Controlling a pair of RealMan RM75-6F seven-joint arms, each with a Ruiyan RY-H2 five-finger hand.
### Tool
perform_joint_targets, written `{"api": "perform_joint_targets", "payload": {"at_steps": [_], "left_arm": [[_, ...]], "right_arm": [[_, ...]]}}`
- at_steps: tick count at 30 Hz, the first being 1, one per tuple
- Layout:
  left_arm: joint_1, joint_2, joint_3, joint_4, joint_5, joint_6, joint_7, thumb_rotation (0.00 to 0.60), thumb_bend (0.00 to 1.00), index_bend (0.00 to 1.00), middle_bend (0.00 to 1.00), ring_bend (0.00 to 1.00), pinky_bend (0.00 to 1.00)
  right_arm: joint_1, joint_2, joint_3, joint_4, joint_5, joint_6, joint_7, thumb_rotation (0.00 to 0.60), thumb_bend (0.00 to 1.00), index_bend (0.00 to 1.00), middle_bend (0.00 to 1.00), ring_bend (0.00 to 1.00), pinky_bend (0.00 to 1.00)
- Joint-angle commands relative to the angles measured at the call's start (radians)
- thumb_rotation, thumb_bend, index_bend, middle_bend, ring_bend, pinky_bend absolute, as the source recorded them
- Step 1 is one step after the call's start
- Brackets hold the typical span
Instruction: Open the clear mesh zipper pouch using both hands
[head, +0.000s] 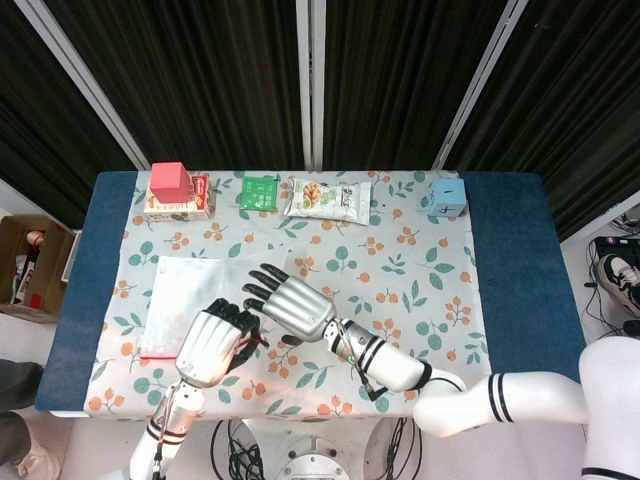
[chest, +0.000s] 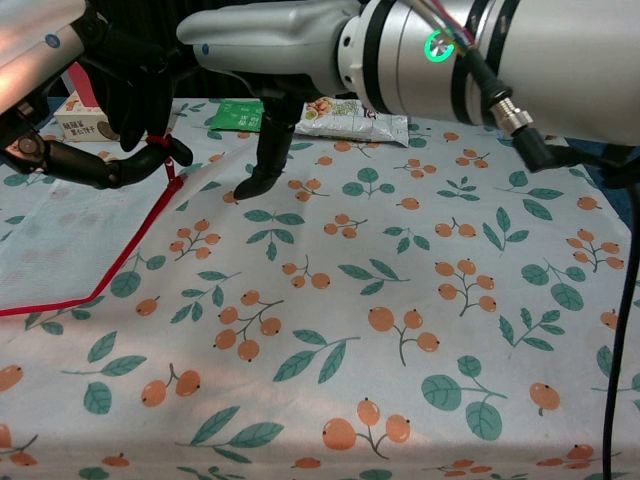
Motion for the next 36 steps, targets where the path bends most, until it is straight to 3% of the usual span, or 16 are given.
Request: {"api": "perform_joint_targets", "payload": {"at_steps": [1, 13, 26, 36], "left_arm": [[0.003, 0.001, -0.002, 0.0, 0.0, 0.001, -0.003, 0.6, 0.38, 0.71, 0.68, 0.59, 0.5], [0.018, 0.01, -0.011, -0.003, 0.004, 0.002, -0.004, 0.6, 0.38, 0.71, 0.68, 0.59, 0.5], [0.031, 0.016, -0.019, -0.007, 0.002, 0.0, -0.004, 0.6, 0.38, 0.71, 0.68, 0.59, 0.5], [0.045, 0.012, -0.029, -0.005, -0.013, 0.011, -0.019, 0.6, 0.38, 0.71, 0.68, 0.59, 0.5]], "right_arm": [[0.034, -0.051, -0.004, 0.051, 0.024, -0.006, 0.028, 0.6, 0.13, 0.29, 0.14, 0.0, 0.0], [0.046, -0.08, -0.01, 0.1, -0.01, -0.008, 0.158, 0.6, 0.19, 0.4, 0.2, 0.0, 0.0], [0.055, -0.11, -0.021, 0.15, -0.027, 0.018, 0.208, 0.6, 0.28, 0.54, 0.26, 0.01, 0.01], [0.043, -0.148, -0.003, 0.18, -0.044, 0.06, 0.279, 0.6, 0.44, 0.87, 0.4, 0.12, 0.08]]}}
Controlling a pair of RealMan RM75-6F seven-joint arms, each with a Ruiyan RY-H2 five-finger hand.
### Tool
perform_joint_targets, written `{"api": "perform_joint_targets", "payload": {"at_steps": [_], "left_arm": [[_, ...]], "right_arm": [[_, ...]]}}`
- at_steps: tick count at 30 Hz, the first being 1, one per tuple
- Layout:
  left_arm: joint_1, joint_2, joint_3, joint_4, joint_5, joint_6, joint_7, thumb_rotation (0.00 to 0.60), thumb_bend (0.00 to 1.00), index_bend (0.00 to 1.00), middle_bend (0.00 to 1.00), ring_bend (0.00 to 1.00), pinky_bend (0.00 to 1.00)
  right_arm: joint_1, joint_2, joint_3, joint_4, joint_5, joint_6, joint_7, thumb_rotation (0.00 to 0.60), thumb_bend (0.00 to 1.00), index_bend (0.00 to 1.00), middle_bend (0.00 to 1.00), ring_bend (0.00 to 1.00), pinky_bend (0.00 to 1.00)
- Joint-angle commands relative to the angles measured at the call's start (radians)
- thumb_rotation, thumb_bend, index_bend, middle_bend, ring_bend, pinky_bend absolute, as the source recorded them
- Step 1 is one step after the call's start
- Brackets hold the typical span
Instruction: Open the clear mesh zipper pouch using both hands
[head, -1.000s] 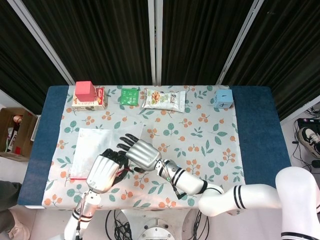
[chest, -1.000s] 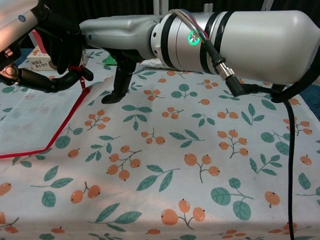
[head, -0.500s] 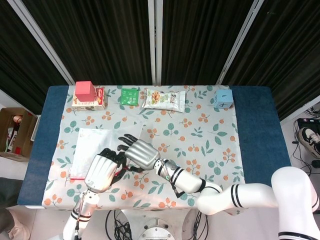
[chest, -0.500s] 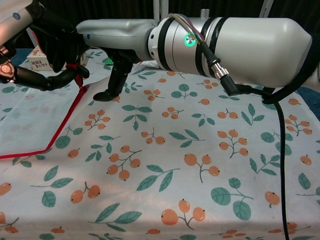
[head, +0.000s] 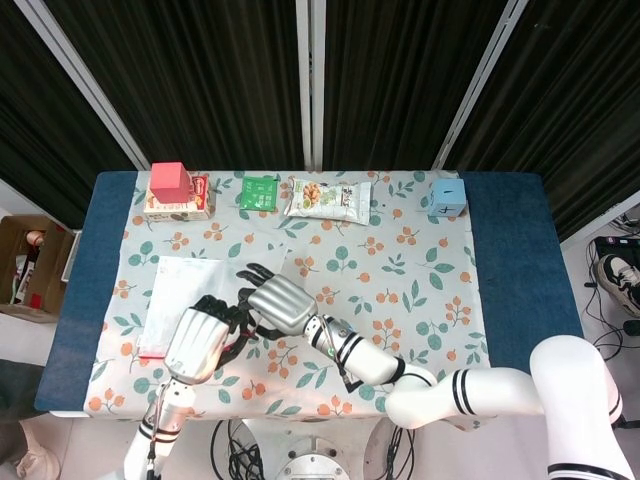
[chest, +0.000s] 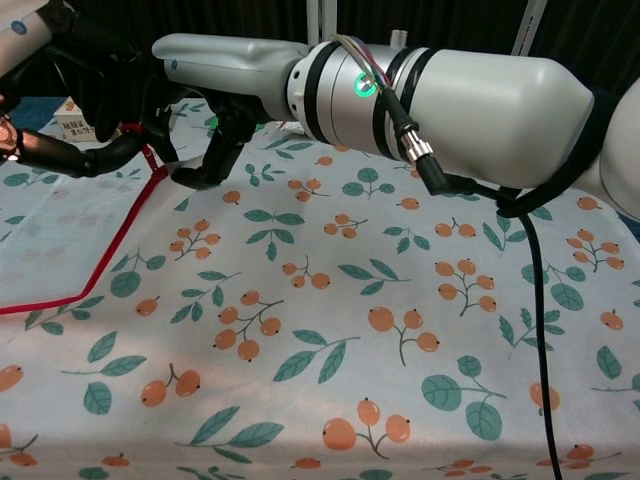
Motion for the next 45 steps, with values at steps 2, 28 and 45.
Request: {"api": "perform_joint_targets", "payload": {"at_steps": [2, 28, 45], "left_arm": [[0.007, -0.005, -0.004, 0.005, -0.004, 0.01, -0.009, 0.6, 0.38, 0.71, 0.68, 0.59, 0.5], [0.076, -0.035, 0.023, 0.127, -0.069, 0.039, -0.105, 0.6, 0.39, 0.72, 0.67, 0.59, 0.5], [0.074, -0.07, 0.006, 0.288, -0.24, -0.079, -0.122, 0.6, 0.4, 0.72, 0.67, 0.59, 0.5]], "right_arm": [[-0.009, 0.001, 0.011, -0.002, -0.006, 0.018, 0.018, 0.6, 0.45, 0.9, 0.41, 0.13, 0.09], [-0.042, 0.112, 0.073, -0.147, 0.068, 0.102, 0.035, 0.6, 0.48, 0.97, 0.44, 0.14, 0.12], [-0.128, 0.255, 0.092, -0.263, -0.03, 0.159, 0.147, 0.6, 0.48, 0.98, 0.45, 0.15, 0.12]]}}
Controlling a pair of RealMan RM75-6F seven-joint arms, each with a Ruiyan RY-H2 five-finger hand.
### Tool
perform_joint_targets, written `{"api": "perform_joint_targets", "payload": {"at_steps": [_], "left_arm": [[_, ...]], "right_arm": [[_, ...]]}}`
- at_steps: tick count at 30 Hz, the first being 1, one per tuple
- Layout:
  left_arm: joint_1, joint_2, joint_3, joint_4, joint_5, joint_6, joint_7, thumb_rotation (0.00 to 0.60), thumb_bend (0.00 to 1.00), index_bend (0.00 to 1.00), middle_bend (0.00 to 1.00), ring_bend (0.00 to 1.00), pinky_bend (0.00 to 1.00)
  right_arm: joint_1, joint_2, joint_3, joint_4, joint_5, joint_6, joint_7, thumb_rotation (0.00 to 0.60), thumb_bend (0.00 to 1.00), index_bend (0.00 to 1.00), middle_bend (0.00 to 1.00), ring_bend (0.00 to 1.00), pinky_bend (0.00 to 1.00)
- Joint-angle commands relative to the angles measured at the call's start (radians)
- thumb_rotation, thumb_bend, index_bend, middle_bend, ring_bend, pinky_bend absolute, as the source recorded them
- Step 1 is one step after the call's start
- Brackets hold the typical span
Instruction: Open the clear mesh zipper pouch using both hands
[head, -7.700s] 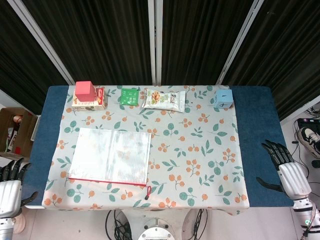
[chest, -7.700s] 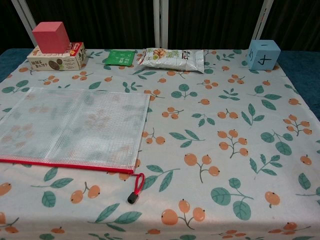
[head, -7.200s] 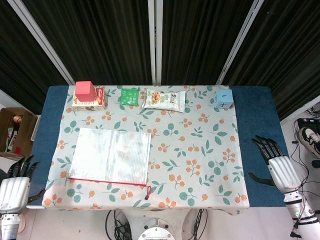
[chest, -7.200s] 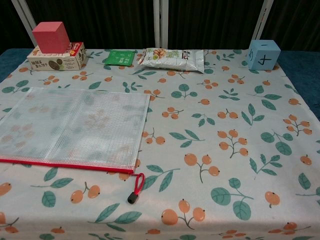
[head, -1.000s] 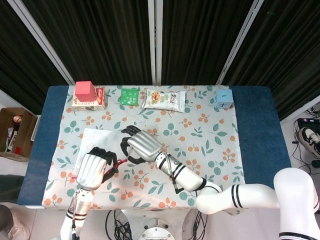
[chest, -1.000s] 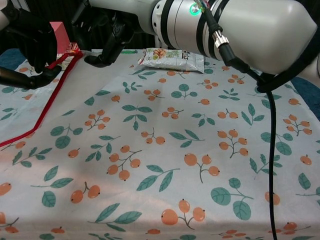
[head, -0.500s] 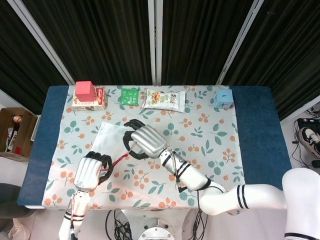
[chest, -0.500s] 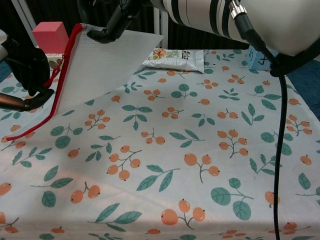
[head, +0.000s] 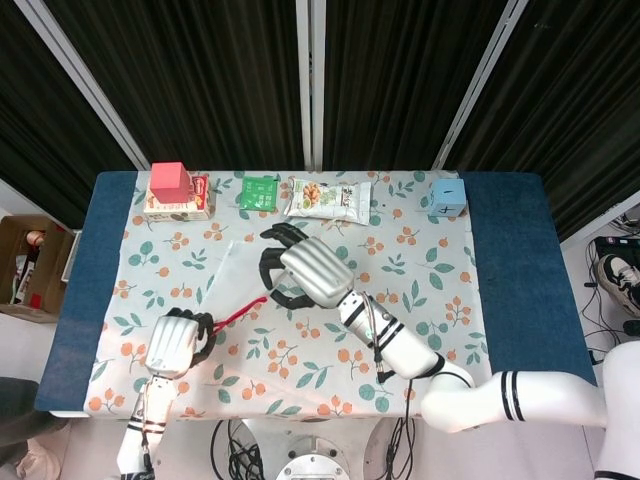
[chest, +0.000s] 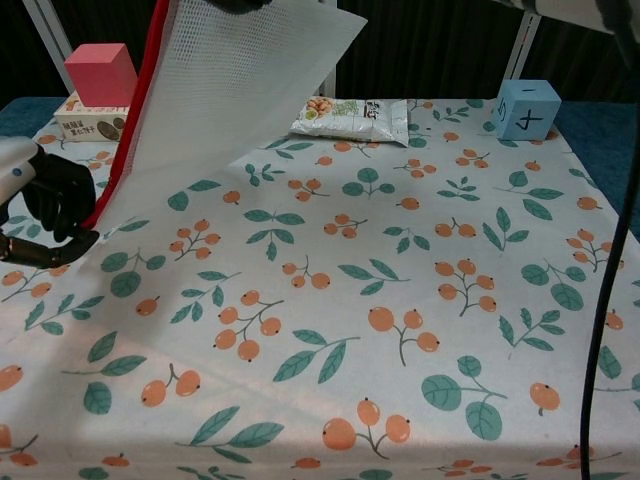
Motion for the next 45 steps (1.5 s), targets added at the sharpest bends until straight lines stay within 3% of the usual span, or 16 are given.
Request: {"api": "perform_joint_targets", "payload": {"at_steps": [1, 15, 31, 33, 35, 38, 41, 42, 45], "left_arm": [[-0.008, -0.01, -0.011, 0.038, -0.046, -0.041, 0.003, 0.6, 0.4, 0.72, 0.67, 0.59, 0.5], [-0.07, -0.041, -0.039, 0.142, -0.168, -0.174, 0.062, 0.6, 0.41, 0.72, 0.67, 0.59, 0.5], [-0.098, -0.033, -0.056, 0.155, -0.242, -0.196, 0.089, 0.6, 0.41, 0.71, 0.67, 0.59, 0.5], [-0.098, -0.025, -0.06, 0.142, -0.239, -0.193, 0.067, 0.6, 0.4, 0.63, 0.64, 0.57, 0.5], [-0.097, -0.007, -0.066, 0.114, -0.234, -0.195, 0.02, 0.6, 0.37, 0.42, 0.54, 0.48, 0.49], [-0.095, 0.041, -0.078, 0.051, -0.228, -0.21, -0.071, 0.6, 0.28, 0.2, 0.37, 0.32, 0.44], [-0.097, 0.11, -0.076, -0.015, -0.209, -0.239, -0.151, 0.6, 0.17, 0.11, 0.22, 0.16, 0.29], [-0.096, 0.135, -0.076, -0.038, -0.208, -0.247, -0.17, 0.6, 0.15, 0.1, 0.2, 0.13, 0.26], [-0.094, 0.198, -0.078, -0.097, -0.2, -0.252, -0.211, 0.6, 0.11, 0.08, 0.16, 0.1, 0.21]], "right_arm": [[-0.03, 0.039, -0.003, -0.031, -0.034, 0.015, 0.036, 0.6, 0.48, 0.98, 0.45, 0.15, 0.12], [-0.164, 0.176, -0.072, -0.084, -0.214, 0.072, 0.203, 0.6, 0.48, 0.99, 0.45, 0.16, 0.12], [-0.24, 0.249, -0.1, -0.062, -0.318, 0.115, 0.343, 0.6, 0.48, 0.99, 0.45, 0.16, 0.12], [-0.242, 0.246, -0.112, -0.055, -0.335, 0.113, 0.343, 0.6, 0.48, 0.98, 0.45, 0.16, 0.12], [-0.249, 0.235, -0.132, -0.041, -0.365, 0.12, 0.331, 0.6, 0.48, 0.96, 0.45, 0.16, 0.12], [-0.263, 0.207, -0.175, -0.014, -0.424, 0.137, 0.307, 0.6, 0.47, 0.91, 0.42, 0.16, 0.12], [-0.27, 0.182, -0.228, 0.03, -0.485, 0.131, 0.29, 0.6, 0.38, 0.76, 0.34, 0.13, 0.1], [-0.272, 0.176, -0.244, 0.041, -0.496, 0.124, 0.288, 0.6, 0.34, 0.67, 0.31, 0.1, 0.07], [-0.279, 0.151, -0.286, 0.081, -0.525, 0.11, 0.277, 0.6, 0.33, 0.57, 0.27, 0.08, 0.05]]}}
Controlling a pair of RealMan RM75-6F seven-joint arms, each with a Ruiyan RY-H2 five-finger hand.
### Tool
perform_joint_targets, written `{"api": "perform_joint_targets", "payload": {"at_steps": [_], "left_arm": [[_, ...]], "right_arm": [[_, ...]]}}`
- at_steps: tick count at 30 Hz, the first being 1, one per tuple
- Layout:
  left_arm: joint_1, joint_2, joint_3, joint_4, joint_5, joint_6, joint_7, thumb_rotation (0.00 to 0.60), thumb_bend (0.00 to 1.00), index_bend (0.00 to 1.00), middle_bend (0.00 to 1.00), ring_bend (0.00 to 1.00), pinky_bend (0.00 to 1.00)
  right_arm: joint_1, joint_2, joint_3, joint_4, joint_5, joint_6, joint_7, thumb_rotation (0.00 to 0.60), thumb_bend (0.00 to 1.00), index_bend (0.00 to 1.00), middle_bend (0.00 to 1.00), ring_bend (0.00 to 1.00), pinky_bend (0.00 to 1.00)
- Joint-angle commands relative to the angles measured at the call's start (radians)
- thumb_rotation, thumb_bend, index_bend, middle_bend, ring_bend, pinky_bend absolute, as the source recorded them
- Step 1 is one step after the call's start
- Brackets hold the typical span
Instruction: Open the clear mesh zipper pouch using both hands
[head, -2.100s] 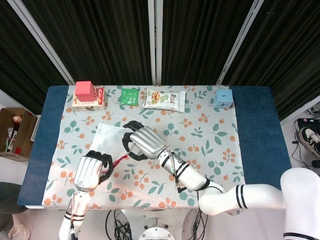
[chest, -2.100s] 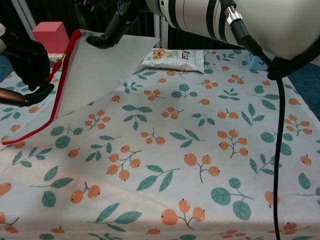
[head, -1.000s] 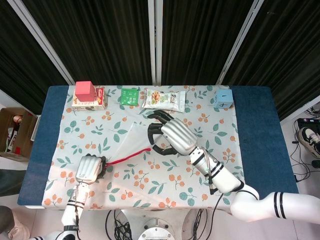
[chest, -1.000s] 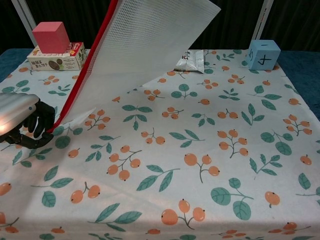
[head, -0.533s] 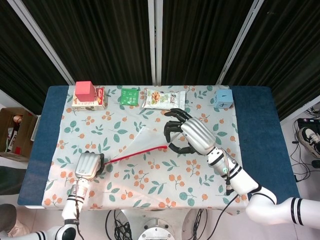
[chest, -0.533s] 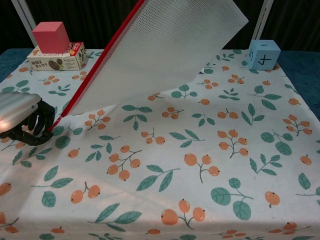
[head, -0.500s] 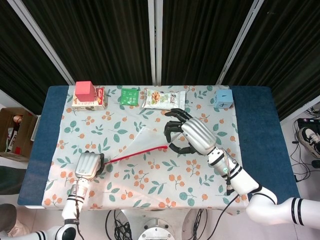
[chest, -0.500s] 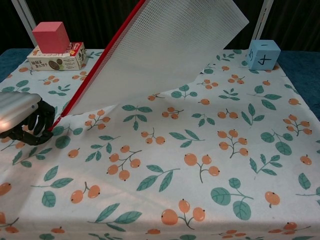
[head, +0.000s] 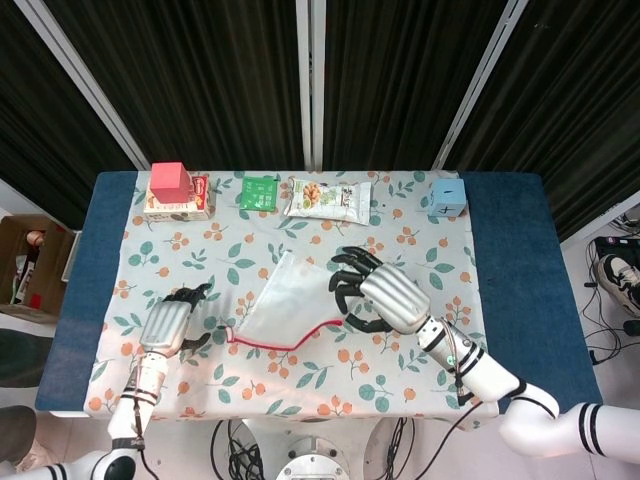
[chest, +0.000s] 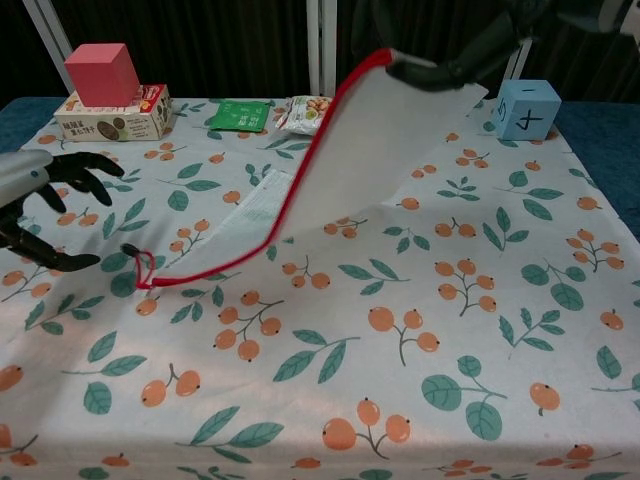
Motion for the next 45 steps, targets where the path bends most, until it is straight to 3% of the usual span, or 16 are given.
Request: {"api": "perform_joint_targets", "payload": {"at_steps": [1, 3, 6, 10, 11, 16, 23, 26, 28, 32, 40, 45], "left_arm": [[0.004, 0.08, -0.003, -0.077, 0.021, -0.013, -0.062, 0.6, 0.11, 0.08, 0.16, 0.1, 0.21], [0.011, 0.096, -0.001, -0.092, 0.034, 0.008, -0.071, 0.6, 0.1, 0.07, 0.15, 0.09, 0.2], [0.023, 0.115, 0.005, -0.113, 0.043, 0.038, -0.07, 0.6, 0.08, 0.07, 0.14, 0.08, 0.2], [0.042, 0.113, 0.005, -0.116, 0.072, 0.105, -0.066, 0.6, 0.02, 0.03, 0.1, 0.07, 0.19], [0.046, 0.107, 0.007, -0.111, 0.082, 0.12, -0.069, 0.6, 0.0, 0.01, 0.07, 0.06, 0.19], [0.041, 0.13, 0.028, -0.136, 0.089, 0.095, -0.079, 0.6, 0.0, 0.0, 0.04, 0.05, 0.18], [0.035, 0.222, 0.022, -0.195, 0.028, 0.053, -0.087, 0.6, 0.0, 0.0, 0.06, 0.06, 0.17], [0.057, 0.225, 0.006, -0.158, 0.029, 0.129, -0.06, 0.6, 0.0, 0.03, 0.08, 0.07, 0.18], [0.076, 0.219, -0.005, -0.111, 0.028, 0.193, -0.022, 0.6, 0.0, 0.06, 0.11, 0.09, 0.18], [0.094, 0.254, 0.021, -0.001, 0.069, 0.241, 0.067, 0.6, 0.0, 0.1, 0.12, 0.09, 0.18], [0.203, 0.351, 0.106, -0.025, 0.153, 0.316, -0.09, 0.6, 0.0, 0.13, 0.12, 0.09, 0.18], [0.276, 0.351, 0.161, -0.057, 0.223, 0.4, -0.11, 0.6, 0.0, 0.13, 0.12, 0.09, 0.18]], "right_arm": [[-0.013, -0.036, -0.056, 0.054, -0.044, -0.019, -0.019, 0.6, 0.33, 0.55, 0.27, 0.07, 0.04], [-0.018, -0.041, -0.088, 0.079, -0.056, -0.038, -0.043, 0.6, 0.31, 0.5, 0.24, 0.04, 0.01], [-0.032, -0.034, -0.124, 0.1, -0.051, -0.065, -0.101, 0.6, 0.2, 0.38, 0.19, 0.0, 0.0], [-0.038, 0.031, -0.157, 0.061, 0.043, -0.166, -0.201, 0.6, 0.01, 0.05, 0.03, 0.0, 0.0], [-0.038, 0.047, -0.161, 0.051, 0.075, -0.191, -0.224, 0.6, 0.0, 0.01, 0.01, 0.0, 0.0], [-0.042, 0.093, -0.166, 0.011, 0.199, -0.255, -0.286, 0.6, 0.0, 0.0, 0.0, 0.0, 0.0], [-0.073, 0.19, -0.187, -0.033, 0.19, -0.248, -0.251, 0.6, 0.0, 0.0, 0.0, 0.0, 0.0], [-0.126, 0.211, -0.174, -0.021, 0.159, -0.147, -0.196, 0.6, 0.0, 0.0, 0.0, 0.0, 0.0], [-0.186, 0.198, -0.157, 0.007, 0.132, -0.018, -0.173, 0.6, 0.0, 0.0, 0.01, 0.0, 0.0], [-0.294, 0.161, -0.141, 0.08, 0.077, 0.201, -0.155, 0.6, 0.05, 0.02, 0.1, 0.0, 0.0], [-0.474, 0.126, -0.168, 0.22, -0.01, 0.472, -0.027, 0.6, 0.06, 0.04, 0.11, 0.0, 0.0], [-0.555, 0.123, -0.202, 0.289, -0.038, 0.546, 0.072, 0.6, 0.06, 0.04, 0.11, 0.0, 0.0]]}}
